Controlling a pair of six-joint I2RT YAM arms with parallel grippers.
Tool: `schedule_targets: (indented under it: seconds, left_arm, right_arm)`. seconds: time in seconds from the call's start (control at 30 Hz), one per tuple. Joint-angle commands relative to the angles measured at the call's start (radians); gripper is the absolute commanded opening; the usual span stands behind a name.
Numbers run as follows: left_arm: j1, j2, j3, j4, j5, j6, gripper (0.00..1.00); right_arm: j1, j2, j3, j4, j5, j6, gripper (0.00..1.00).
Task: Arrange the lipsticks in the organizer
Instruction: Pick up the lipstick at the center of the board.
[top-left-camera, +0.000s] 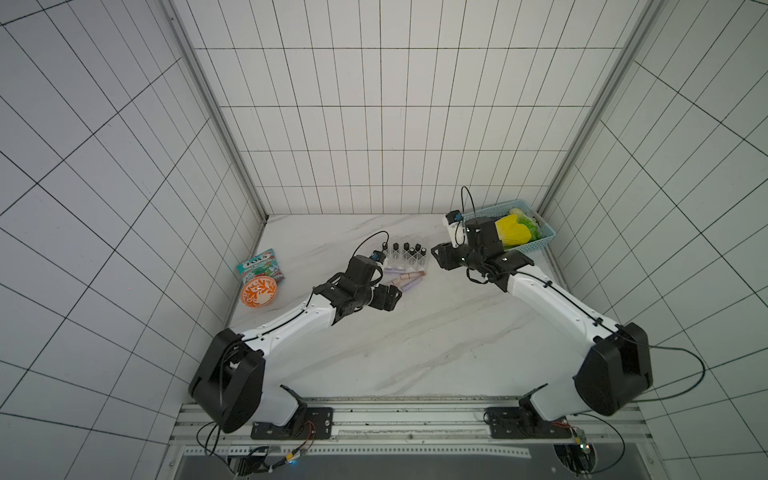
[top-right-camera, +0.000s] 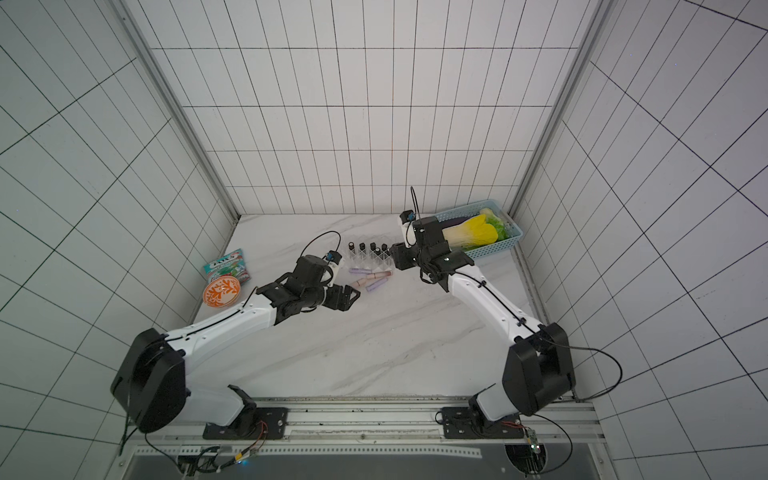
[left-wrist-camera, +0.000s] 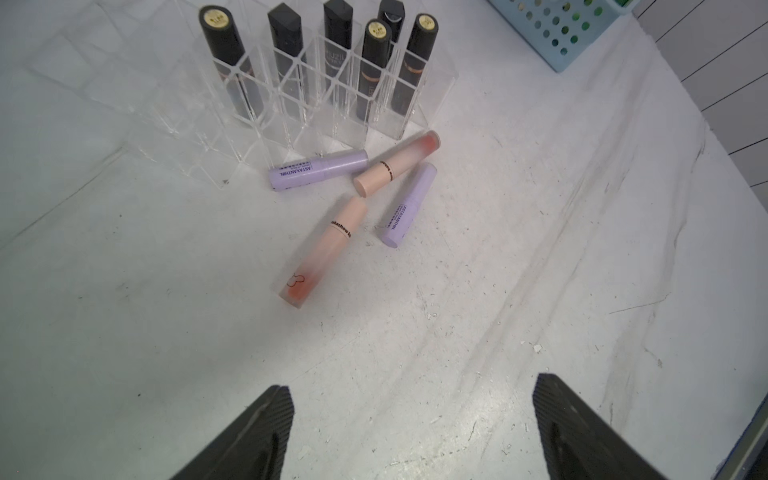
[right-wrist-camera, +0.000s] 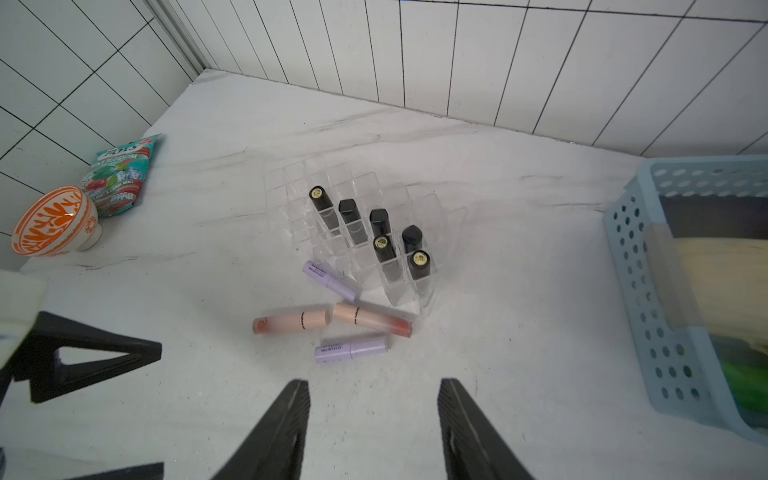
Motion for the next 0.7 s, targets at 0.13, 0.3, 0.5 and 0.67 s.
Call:
schedule_targets:
  seconds: [0.13, 0.3, 0.5, 0.67]
  left_arm:
    - [0.000, 0.220, 0.219, -0.047, 0.130, 0.076, 0.75]
    - [-0.008, 0.360, 0.359, -0.120, 0.154, 0.086, 0.66]
    - [-0.022, 0.494, 0.472, -0.187, 0.153, 0.071, 0.60]
    - [-0.030, 0.575, 0.539, -0.247, 0.102, 0.083, 0.59]
  right_arm:
    - [-0.058, -0.120, -0.155, -0.024, 0.021, 0.033, 0.51]
    - [-0.075, -0.147, -0.165, -0.028, 0.000, 0.034, 0.51]
    - [-0.087, -0.170, -0.175, -0.028, -0.023, 0.038, 0.50]
    - [-0.094, -0.182, -0.179, -0.024, -0.051, 0.044, 0.50]
